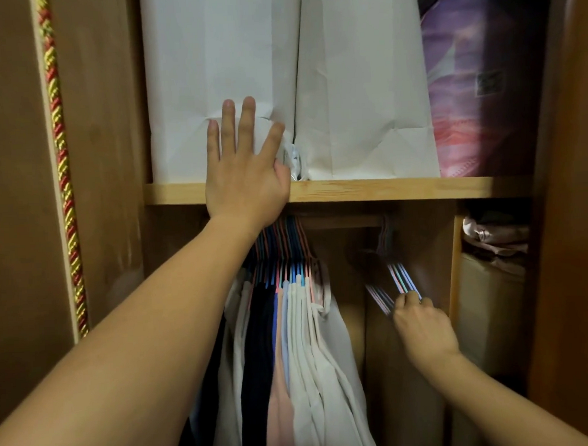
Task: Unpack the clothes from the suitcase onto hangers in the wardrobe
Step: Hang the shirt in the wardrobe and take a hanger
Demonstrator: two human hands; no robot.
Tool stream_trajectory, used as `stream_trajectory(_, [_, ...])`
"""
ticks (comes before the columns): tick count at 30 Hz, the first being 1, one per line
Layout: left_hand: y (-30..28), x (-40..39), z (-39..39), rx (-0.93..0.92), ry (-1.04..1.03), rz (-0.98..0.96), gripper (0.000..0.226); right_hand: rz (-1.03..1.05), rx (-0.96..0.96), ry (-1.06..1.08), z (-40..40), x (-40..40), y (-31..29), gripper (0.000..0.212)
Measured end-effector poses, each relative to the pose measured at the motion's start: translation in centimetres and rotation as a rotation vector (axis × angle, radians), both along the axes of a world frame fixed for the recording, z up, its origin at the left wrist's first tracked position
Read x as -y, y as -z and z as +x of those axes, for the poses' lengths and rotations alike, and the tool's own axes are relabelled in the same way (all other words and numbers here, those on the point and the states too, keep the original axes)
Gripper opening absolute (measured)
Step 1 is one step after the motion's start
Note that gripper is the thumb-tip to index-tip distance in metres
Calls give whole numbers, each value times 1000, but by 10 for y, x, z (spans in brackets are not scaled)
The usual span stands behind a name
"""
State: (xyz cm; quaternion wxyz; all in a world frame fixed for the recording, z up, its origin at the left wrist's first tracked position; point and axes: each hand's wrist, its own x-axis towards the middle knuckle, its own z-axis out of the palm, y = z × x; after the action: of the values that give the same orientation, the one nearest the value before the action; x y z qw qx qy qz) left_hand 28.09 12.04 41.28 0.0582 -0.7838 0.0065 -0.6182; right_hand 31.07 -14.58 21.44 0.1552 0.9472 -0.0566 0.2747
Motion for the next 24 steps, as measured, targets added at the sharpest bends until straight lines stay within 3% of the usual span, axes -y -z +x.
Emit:
stream_trajectory(10, [0, 0, -1, -12, 21, 4, 60, 128, 17, -69, -13, -6, -16, 27])
stream_trajectory(16, [1, 0, -4, -34, 24, 9, 59, 366, 97, -180, -22, -19, -45, 24])
stream_trajectory(24, [1, 16, -11, -151, 15, -84, 59, 265, 151, -243, -71, -24, -37, 20])
